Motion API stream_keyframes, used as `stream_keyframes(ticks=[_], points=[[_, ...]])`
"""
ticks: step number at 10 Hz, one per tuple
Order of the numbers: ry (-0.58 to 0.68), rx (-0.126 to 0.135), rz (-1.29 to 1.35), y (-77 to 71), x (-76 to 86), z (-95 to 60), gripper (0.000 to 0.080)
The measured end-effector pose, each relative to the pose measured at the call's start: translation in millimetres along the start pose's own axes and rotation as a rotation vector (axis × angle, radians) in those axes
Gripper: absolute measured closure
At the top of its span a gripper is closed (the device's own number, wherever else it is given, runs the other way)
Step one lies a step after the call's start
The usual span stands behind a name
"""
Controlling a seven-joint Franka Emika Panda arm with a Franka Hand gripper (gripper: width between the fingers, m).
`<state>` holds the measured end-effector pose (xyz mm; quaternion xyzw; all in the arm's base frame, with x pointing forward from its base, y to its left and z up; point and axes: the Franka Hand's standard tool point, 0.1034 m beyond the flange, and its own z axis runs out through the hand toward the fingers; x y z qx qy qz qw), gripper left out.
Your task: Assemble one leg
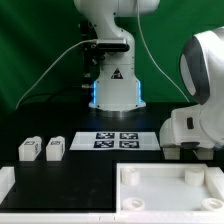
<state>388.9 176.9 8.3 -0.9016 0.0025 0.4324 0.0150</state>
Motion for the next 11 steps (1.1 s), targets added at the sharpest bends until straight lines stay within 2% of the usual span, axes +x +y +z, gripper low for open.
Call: stream_keyframes(ticks=[6,7,9,10,11], points=[[0.001,0.000,0.000,0.0,-0.1,-0.7,0.0508],[0.013,-0.004,-0.014,1.3,-2.9,-12.3,0.0508],[0.083,0.011,-0.054,8.2,-12.9,-57.2,0.0508],[0.213,0.023,-0.067,10.4,-11.8,-83.8,0.0508],[0.351,0.021,-0.081,13.6,-21.3,-109.9,0.0508]])
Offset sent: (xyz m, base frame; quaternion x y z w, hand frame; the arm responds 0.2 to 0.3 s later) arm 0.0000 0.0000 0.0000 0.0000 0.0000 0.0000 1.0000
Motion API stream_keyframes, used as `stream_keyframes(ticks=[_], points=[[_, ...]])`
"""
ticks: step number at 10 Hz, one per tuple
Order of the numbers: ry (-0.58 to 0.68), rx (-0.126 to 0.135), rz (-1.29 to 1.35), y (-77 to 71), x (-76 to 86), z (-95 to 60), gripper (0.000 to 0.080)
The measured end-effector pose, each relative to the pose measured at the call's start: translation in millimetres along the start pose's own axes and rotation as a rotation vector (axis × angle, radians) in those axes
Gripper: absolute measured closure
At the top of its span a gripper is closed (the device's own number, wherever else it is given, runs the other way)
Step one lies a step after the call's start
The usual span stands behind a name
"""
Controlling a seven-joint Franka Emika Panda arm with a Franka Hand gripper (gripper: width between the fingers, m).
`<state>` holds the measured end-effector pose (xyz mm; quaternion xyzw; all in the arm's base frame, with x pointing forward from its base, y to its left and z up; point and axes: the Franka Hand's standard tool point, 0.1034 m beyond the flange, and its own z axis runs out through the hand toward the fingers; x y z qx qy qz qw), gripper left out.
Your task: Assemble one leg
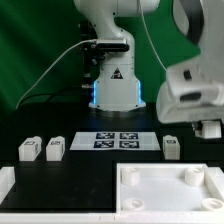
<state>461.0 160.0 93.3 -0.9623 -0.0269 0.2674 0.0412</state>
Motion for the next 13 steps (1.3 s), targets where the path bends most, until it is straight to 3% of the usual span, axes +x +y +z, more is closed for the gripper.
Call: stream_keyframes(ticks=[1,4,5,7,8,9,11,12,13], points=[[0.086,-0.005,-0.004,1.4,-6.3,-16.1,0.0508],[0.366,0.002,-0.013,0.3,0.1,-13.7,0.0508],[0.474,0.006,-0.041,1.8,6.5,-21.6,0.0508],[0.620,0.002,-0.107,26.5,28.4,-91.5,0.0508],[0.756,0.004,-0.110,27.8,43.0,-119.3,0.0508],[0.882,0.006,-0.110,27.1,49.7,-134.2,0.0508],[1.048,0.003,-0.110,30.7,45.4,-124.3,0.0508],[1.186,0.008,-0.109,31.8,46.1,-129.9,0.0507],[1.235,0.012,-0.107,33.2,46.5,-119.2,0.0507]])
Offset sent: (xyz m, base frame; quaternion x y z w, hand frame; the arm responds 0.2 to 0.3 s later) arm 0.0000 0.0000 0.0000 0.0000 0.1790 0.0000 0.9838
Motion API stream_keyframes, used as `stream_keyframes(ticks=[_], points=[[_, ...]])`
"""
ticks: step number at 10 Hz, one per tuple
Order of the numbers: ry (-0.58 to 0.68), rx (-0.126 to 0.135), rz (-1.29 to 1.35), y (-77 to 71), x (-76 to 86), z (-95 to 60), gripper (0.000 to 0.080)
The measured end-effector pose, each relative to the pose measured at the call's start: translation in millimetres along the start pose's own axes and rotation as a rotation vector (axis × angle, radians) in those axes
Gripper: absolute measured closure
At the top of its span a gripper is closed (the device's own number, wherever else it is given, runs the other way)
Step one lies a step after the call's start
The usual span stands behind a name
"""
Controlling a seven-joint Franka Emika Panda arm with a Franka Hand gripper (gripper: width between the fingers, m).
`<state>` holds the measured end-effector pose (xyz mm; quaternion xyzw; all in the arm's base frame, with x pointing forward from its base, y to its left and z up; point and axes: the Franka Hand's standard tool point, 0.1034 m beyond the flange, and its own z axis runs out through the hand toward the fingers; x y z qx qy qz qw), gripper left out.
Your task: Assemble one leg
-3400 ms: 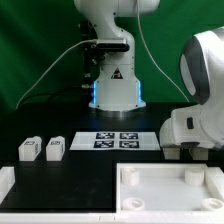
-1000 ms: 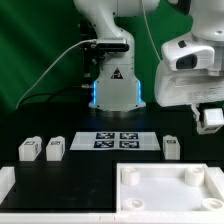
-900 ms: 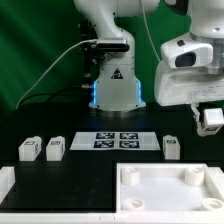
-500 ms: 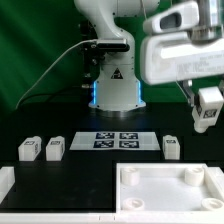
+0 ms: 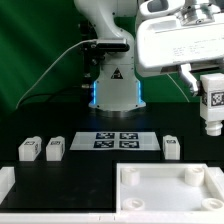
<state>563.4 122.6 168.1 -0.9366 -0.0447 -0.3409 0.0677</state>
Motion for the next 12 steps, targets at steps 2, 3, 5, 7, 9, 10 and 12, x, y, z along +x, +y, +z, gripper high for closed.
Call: stream_keyframes(ticks=[2,3,5,7,9,10,12], points=[[-0.010,-0.005,-0.001,20.8,-8.4,21.6,0.0507],[-0.060,-0.007,0.012,27.8,0.0,34.0,0.0507],[-0.065,-0.007,0.008,26.0,-1.5,34.3,0.0507],[-0.066,-0.007,0.008,26.4,-1.5,34.4,0.0506],[-0.082,-0.011,0.028,17.7,-5.3,45.2,0.0506],[-0.081,-0.021,0.026,13.5,0.2,52.4,0.0506],[-0.086,-0.036,0.016,16.9,-5.1,66.7,0.0506]])
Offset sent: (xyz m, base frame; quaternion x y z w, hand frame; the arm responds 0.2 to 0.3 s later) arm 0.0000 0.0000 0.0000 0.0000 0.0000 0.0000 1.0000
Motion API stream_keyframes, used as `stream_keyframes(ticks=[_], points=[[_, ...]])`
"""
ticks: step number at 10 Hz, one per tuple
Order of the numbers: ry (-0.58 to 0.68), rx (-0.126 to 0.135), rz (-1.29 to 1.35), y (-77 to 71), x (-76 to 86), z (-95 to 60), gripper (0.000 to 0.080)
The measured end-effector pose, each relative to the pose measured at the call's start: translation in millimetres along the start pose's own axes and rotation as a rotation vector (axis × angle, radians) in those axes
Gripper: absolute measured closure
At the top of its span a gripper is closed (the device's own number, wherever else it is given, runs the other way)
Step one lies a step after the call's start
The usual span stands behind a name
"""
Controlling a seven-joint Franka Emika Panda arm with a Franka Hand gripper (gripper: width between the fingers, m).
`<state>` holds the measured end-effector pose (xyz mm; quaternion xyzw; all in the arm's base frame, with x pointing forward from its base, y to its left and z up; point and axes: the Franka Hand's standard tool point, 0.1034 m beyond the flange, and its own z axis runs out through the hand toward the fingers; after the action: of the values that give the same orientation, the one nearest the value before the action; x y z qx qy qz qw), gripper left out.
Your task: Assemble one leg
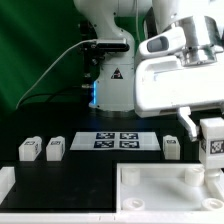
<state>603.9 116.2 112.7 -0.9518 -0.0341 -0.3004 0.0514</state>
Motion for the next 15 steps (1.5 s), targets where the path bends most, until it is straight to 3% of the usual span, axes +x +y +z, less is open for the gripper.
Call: stream_keyframes(ticks=[7,13,15], points=[[0.009,-0.003,0.019,6.2,8.3,21.2,0.0506],[-0.015,-0.004,0.017,4.1,-15.9,37.7,0.0506],[-0.002,-0.020,0.046,2.2,-18.0,38.2,0.0506]])
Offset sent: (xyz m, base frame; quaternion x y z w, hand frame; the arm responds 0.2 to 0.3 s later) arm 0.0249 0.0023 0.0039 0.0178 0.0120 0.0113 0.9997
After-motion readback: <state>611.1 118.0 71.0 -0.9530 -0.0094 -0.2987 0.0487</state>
